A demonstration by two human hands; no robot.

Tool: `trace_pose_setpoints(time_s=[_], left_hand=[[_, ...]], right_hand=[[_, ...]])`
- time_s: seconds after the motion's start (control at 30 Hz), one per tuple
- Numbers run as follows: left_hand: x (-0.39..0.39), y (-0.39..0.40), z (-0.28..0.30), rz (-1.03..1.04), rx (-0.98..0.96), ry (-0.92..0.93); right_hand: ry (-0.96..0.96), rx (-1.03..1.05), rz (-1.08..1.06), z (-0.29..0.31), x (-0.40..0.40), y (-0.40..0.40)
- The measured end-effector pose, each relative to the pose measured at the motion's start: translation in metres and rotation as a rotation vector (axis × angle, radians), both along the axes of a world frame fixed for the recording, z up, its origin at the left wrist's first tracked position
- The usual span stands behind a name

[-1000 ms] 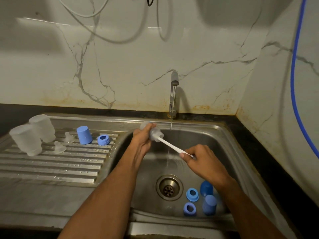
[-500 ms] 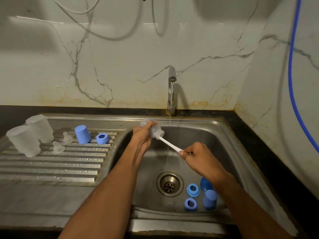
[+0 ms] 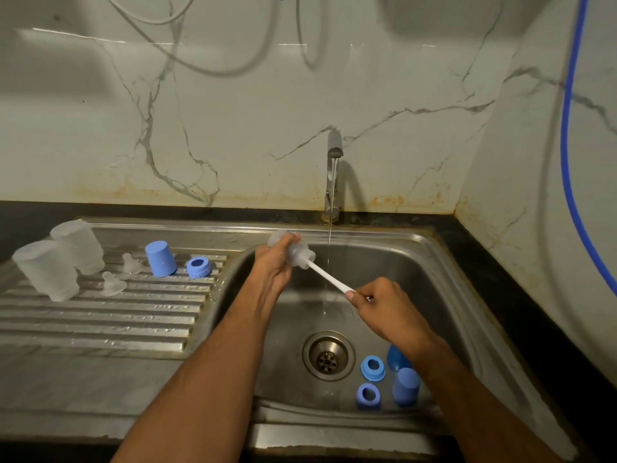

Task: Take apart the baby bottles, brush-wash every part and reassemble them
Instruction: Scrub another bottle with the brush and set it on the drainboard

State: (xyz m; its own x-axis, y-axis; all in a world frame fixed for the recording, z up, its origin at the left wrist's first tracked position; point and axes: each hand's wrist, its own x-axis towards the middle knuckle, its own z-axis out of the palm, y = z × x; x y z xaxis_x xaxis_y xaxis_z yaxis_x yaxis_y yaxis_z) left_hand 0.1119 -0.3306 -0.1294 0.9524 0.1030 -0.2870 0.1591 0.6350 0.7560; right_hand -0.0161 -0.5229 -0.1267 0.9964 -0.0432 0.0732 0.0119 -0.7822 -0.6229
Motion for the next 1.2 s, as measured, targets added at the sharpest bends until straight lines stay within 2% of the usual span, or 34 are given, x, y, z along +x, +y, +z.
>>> trace_pose_setpoints(time_s=[0.13,0.3,0.63,0.73,0.87,1.07,1.2], left_hand=[[0.001,0.01,-0.003,0.015,-0.009,0.014],[-0.002,0.002,-0.002,-0.011,-0.029,0.0],[0.005,0.007,-0.004,0.094,0.033,0.005],[0.006,0.014,-0.006,0.184,0.014,0.017],[0.007,0.018,-0.011,0.203,0.034,0.044],[0.008,0.019,-0.016,0.161,0.038,0.078],[0.004,0.017,-0.012,0.165,-0.017,0.109]], right_hand=[[0.02,0.133,0.106,0.004,-0.001,0.001],[-0.083,0.07,0.041,0.001,0.0,-0.004],[0.162,0.24,-0.048,0.019,-0.004,-0.026],[0.248,0.204,-0.124,0.027,-0.008,-0.039],[0.239,0.112,-0.25,0.023,-0.012,-0.054],[0.207,0.15,-0.263,0.026,-0.013,-0.057],[0.268,0.148,-0.23,0.032,-0.015,-0.053]])
